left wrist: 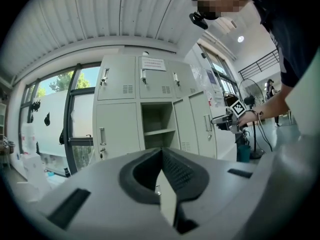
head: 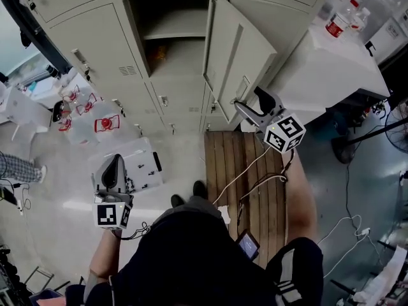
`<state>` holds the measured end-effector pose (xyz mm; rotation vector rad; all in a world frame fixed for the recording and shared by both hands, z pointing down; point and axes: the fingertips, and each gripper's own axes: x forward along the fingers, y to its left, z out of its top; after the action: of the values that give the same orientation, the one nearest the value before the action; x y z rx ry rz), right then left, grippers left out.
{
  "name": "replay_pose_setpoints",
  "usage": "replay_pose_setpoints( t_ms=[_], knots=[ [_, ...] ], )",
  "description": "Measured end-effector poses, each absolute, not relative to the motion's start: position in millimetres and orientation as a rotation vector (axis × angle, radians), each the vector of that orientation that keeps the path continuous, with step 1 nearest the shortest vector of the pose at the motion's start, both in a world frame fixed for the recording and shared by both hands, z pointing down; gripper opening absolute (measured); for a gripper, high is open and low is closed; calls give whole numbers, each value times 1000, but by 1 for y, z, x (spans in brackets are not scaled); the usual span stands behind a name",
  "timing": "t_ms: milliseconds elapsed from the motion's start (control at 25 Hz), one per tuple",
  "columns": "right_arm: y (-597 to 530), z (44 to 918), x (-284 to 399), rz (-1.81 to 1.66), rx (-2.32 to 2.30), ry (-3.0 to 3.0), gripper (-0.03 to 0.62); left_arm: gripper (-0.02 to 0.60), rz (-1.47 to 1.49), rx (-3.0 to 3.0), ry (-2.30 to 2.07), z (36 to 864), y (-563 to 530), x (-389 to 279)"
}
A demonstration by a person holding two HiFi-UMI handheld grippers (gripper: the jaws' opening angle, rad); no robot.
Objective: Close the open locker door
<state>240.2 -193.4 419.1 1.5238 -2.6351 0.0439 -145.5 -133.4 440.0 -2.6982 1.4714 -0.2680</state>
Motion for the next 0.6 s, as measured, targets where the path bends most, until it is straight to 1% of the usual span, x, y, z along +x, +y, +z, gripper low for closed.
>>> replay_pose_setpoints(
  t_ms=[80,160,280,360,400,440,600],
  knots=[
    [-196,422,239,51,1456,-2653,327,3,-244,-2687,1485,436,-140,-138],
    [-197,422,241,56,1430,-2668,291,3,-190,-2675,1466,435,-145,-131],
    [-198,424,239,53,1380,-2678,268,3,-186,-2675,1450,436,-149,-123],
    [-200,426,236,43,1338,-2676,239,3,-191,-2673,1453,436,-152,-119],
    [-201,426,235,42,1326,-2681,205,3,-191,-2673,1456,437,-153,-117],
    [-201,425,235,44,1315,-2691,189,3,-190,-2672,1459,437,-155,-116],
    [-198,422,229,48,1241,-2732,183,3,-193,-2665,1476,436,-159,-117]
  ],
)
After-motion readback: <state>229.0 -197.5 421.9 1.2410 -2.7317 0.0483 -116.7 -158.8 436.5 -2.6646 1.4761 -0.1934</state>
